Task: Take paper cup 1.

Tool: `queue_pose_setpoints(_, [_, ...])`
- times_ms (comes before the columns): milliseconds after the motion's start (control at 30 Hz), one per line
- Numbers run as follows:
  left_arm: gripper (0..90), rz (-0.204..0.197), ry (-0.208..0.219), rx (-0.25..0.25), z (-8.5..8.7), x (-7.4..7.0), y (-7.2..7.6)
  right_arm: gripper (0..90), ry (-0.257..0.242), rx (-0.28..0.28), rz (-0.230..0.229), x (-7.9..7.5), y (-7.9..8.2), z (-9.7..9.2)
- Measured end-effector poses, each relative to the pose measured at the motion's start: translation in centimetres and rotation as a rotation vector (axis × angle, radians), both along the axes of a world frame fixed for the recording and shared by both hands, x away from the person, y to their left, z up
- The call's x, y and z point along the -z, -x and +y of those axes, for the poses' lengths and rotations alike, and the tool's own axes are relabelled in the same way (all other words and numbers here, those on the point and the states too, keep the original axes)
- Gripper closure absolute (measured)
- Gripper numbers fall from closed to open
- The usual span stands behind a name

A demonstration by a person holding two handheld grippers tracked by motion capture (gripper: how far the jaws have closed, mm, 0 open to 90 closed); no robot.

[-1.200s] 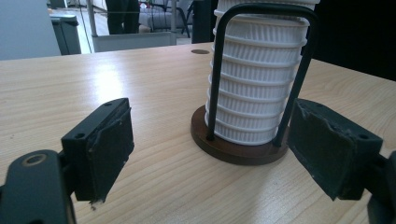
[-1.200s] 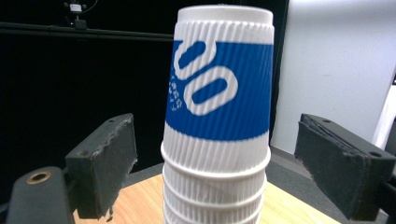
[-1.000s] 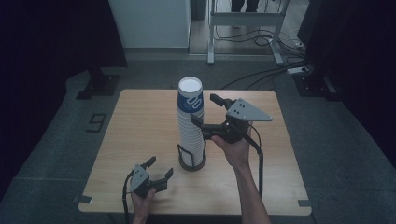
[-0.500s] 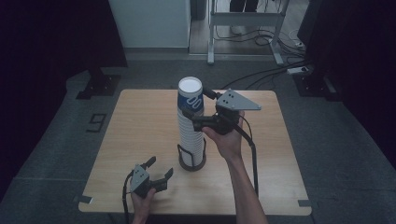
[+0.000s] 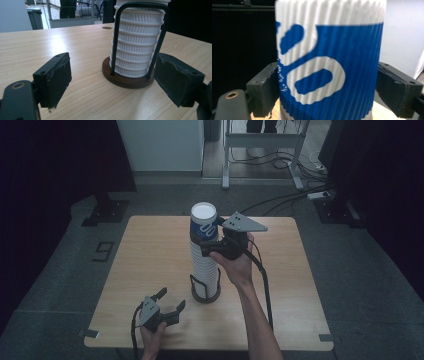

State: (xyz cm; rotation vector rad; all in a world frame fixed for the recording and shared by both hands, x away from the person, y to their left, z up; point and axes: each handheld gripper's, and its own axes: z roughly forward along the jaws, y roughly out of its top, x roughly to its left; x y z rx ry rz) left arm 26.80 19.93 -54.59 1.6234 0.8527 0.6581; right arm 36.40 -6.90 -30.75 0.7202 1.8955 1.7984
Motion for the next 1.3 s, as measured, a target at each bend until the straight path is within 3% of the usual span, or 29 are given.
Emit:
queue_pose_setpoints(433, [14.4, 0.0, 0.001, -0.002, 0.0, 0.0, 0.0, 18.2, 0.013, -0.021, 0.013, 0.2, -0.4, 0.4])
queue_pose_setpoints(1300, [14.5, 0.009, 0.002, -0.003, 0.0, 0.0, 0.0, 21.1, -0.051, -0.005, -0.07, -2.7, 0.3, 0.0])
